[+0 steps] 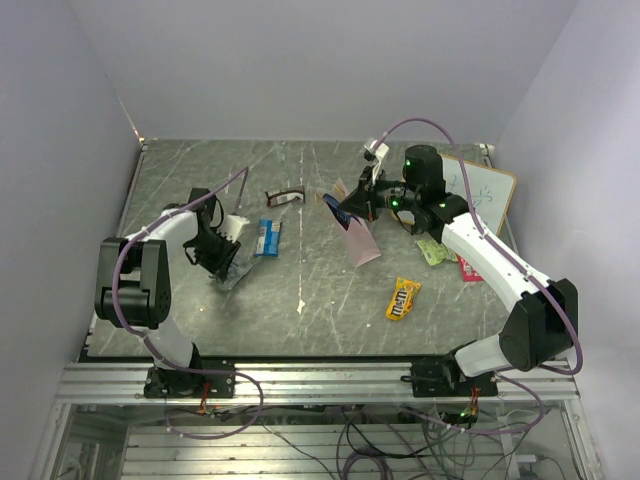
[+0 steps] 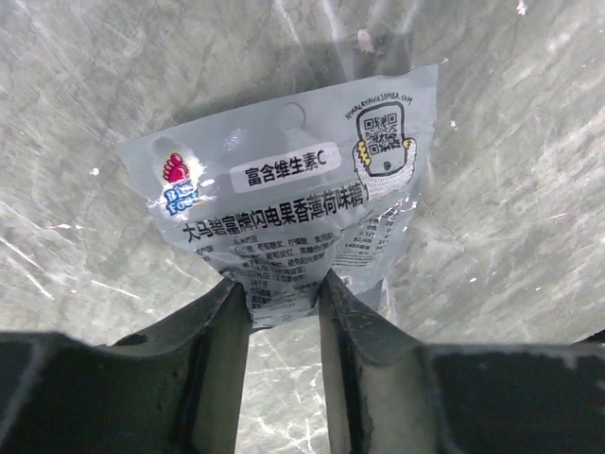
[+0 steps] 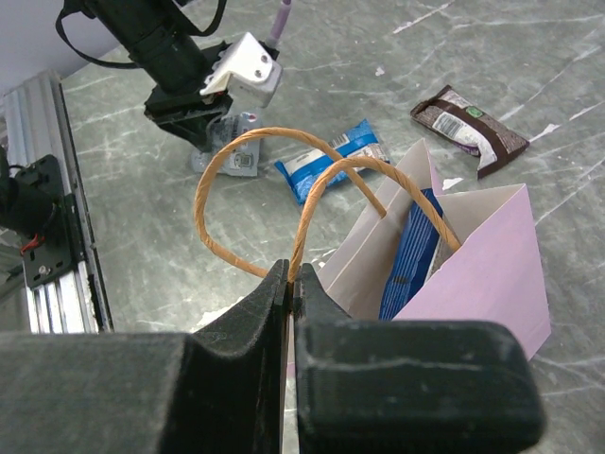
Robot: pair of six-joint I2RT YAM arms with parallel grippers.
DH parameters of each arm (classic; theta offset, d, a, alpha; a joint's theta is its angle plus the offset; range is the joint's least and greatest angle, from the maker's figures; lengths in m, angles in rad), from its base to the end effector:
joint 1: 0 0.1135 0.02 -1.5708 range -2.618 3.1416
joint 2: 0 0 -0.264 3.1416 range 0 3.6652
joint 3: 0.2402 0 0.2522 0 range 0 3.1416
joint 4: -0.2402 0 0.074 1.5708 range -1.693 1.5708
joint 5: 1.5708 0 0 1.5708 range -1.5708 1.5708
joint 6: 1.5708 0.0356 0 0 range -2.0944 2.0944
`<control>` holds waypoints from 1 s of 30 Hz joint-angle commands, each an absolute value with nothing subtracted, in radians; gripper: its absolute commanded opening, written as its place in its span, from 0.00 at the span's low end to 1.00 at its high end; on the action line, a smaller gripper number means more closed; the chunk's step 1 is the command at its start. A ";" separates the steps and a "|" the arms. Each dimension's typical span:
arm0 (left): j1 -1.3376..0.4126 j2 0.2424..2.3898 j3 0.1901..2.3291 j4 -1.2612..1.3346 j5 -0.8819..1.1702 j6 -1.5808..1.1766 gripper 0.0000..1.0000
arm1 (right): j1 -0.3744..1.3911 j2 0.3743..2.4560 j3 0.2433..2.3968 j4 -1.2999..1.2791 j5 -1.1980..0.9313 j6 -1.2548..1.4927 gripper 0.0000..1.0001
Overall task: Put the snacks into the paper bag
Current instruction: Pick up the snack from the center of the board.
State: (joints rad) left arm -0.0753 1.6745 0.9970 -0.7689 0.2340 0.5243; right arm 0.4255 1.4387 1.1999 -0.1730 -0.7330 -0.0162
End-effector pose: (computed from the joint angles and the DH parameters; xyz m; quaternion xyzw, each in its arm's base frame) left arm 0.2878 -0.0300 0.1615 0.2997 0.9449 -0.0998 0.0861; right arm 0.2903 0.1577 0.3353 -0.3626 0.7192 0.3975 0.4396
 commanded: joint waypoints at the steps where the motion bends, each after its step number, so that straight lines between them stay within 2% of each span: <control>1: -0.074 1.673 1.051 -0.812 0.274 0.539 0.36 | 0.423 1.445 1.196 -0.164 -0.736 -0.026 0.00; 13: -0.074 1.673 1.129 -0.894 0.302 0.552 0.25 | 0.423 1.448 1.203 -0.172 -0.734 -0.037 0.00; 30: -0.124 1.535 1.363 -1.059 0.387 0.554 0.24 | 0.423 1.480 1.254 -0.166 -0.777 0.010 0.00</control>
